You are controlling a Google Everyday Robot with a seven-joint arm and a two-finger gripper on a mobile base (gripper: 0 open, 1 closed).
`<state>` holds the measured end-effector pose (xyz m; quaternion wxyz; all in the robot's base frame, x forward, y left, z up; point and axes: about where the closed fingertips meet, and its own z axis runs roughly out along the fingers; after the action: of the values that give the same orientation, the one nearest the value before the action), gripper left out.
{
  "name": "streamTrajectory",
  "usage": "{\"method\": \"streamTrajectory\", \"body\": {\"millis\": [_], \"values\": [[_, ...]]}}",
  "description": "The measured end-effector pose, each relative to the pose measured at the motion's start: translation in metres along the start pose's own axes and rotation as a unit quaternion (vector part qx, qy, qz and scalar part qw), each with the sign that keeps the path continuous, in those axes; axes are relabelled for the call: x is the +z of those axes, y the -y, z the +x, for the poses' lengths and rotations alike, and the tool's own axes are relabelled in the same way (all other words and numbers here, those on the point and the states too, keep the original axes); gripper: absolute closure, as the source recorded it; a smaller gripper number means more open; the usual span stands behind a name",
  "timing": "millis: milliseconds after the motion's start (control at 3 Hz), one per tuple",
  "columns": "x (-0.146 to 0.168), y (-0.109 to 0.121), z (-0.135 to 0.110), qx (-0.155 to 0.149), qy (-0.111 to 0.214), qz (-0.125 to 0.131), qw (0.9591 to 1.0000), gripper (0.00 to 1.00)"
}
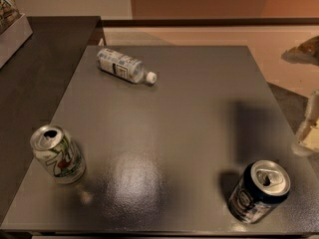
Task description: Move pepsi can near blue plastic bottle
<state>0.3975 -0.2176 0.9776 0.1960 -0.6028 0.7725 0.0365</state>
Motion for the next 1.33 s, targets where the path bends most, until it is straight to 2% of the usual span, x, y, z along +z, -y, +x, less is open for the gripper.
{"method": "streamTrajectory", "body": {"millis": [667, 1333], "values": [[0.002, -0.059, 0.003, -0.014, 0.047, -0.023, 0.9986, 0.00], [0.009, -0.101, 0.005, -0.050, 0.060, -0.037, 0.9962, 0.00]]}}
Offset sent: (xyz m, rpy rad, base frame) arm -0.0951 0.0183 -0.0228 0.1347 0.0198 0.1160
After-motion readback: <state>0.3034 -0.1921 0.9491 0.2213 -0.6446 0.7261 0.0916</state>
